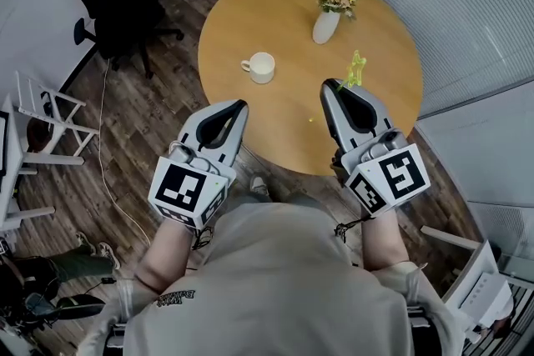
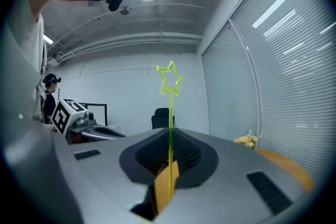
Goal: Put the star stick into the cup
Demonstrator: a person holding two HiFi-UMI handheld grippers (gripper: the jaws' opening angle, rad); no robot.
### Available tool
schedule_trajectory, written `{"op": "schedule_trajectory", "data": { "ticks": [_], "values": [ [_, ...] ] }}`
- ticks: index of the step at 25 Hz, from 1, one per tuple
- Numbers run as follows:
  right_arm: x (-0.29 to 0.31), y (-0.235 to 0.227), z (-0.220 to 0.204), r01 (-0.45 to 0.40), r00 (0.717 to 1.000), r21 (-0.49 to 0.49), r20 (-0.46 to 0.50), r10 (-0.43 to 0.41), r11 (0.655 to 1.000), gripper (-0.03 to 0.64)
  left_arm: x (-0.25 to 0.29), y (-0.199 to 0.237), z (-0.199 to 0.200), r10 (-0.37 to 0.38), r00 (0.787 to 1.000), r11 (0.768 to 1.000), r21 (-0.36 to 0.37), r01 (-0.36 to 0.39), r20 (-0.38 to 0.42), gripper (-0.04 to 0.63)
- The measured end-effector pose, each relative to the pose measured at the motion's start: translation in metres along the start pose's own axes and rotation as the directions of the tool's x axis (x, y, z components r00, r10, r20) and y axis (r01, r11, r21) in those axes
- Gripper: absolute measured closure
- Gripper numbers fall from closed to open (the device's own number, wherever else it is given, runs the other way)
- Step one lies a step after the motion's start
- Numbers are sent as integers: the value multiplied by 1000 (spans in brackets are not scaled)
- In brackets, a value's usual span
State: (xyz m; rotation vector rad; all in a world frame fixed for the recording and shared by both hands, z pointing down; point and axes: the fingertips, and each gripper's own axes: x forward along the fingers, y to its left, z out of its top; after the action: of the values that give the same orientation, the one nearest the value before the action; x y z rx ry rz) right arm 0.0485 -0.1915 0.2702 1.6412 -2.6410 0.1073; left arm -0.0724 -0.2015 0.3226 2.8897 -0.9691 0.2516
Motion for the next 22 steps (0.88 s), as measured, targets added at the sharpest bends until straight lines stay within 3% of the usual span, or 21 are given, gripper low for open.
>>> {"op": "schedule_trajectory", "data": {
  "ticks": [6, 17, 22],
  "values": [
    [21, -6, -3, -11, 1000, 23, -23, 11, 1000, 583, 7, 20, 1, 19, 1000, 1000, -15, -19, -14, 572],
    [31, -28, -15, -81, 996, 58, -38, 83, 995, 583, 30, 18, 1, 77, 997, 997, -27, -78, -32, 572],
    [42, -37, -13, -91, 995, 34, -34, 92, 995, 583, 38, 25, 0, 107, 994, 993, -37, -109, -37, 572]
  ]
}}
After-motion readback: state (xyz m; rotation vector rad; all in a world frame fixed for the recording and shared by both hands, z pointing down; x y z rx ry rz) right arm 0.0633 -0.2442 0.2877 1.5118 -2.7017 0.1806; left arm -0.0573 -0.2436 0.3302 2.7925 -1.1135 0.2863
